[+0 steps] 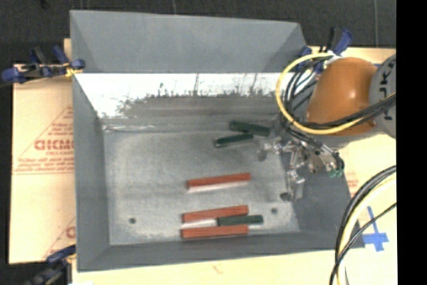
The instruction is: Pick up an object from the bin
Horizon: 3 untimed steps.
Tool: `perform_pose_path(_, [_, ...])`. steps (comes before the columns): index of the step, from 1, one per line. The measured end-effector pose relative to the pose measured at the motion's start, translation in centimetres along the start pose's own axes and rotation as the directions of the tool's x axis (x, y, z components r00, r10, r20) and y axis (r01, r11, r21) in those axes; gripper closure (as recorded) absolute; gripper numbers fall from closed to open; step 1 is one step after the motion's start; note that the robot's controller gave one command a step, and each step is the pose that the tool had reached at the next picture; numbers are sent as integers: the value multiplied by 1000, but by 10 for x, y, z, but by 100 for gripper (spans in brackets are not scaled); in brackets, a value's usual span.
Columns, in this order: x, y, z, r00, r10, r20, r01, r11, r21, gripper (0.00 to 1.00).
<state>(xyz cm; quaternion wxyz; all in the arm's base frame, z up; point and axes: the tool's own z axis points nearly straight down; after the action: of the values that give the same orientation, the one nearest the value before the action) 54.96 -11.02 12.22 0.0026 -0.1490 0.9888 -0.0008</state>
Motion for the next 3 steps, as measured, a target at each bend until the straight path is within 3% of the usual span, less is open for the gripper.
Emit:
perform_pose_path(1, [-31,29,12,957,289,-2,-289,957,-1,0])
perform_pose_path(2, [-16,48,51,965,261,0,-261,965,1,100])
perform_pose_path(3, [-16,48,51,966,260,0,-260,966,1,100])
